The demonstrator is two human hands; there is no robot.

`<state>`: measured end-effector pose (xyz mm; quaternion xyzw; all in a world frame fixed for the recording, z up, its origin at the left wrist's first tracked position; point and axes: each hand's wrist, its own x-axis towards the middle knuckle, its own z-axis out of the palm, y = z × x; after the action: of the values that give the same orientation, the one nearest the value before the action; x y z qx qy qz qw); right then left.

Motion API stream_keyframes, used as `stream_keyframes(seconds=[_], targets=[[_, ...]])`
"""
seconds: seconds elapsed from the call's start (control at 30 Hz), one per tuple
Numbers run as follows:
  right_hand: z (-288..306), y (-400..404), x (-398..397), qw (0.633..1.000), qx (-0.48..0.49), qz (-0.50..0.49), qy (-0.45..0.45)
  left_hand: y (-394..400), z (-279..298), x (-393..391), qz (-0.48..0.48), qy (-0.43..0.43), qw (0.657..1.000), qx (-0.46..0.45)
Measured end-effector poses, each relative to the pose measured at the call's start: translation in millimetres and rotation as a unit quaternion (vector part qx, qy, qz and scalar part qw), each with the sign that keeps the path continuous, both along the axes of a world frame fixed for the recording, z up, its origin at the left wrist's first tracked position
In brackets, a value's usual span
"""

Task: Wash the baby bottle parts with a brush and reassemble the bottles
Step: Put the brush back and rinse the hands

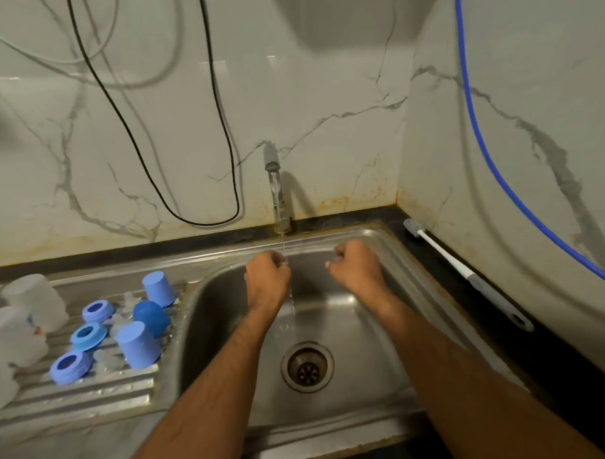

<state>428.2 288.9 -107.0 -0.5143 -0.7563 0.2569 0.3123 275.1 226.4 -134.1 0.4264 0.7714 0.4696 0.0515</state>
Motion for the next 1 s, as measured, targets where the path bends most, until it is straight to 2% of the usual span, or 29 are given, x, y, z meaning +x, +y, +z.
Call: stream_keyframes(seconds=[0.07,0.2,0.37,0.53,0.7,1.0], targets=[[-11,1,-33,0.995,-0.071,0.01,0.065,5,-1,-10,0.012,-0.057,0.998,0.0],[-17,4,-83,0.963,-0.203,0.027,0.177,14,-4,-30,0.003,-0.176,0.984,0.006],[-14,14,-110,0.928,-0.273,0.002,0.254,22,0,-45,-0.002,-0.179,0.984,0.0],[-12,24,-116,0.927,-0.292,-0.035,0.232,27,-1,-51,-0.006,-0.188,0.982,-0.025],[-11,28,-108,0.93,-0.303,0.005,0.208,30,-3,-52,-0.004,-0.173,0.984,-0.046],[-1,25,-103,0.922,-0.318,0.037,0.217,35,18,-53,0.006,-0.086,0.995,-0.038]])
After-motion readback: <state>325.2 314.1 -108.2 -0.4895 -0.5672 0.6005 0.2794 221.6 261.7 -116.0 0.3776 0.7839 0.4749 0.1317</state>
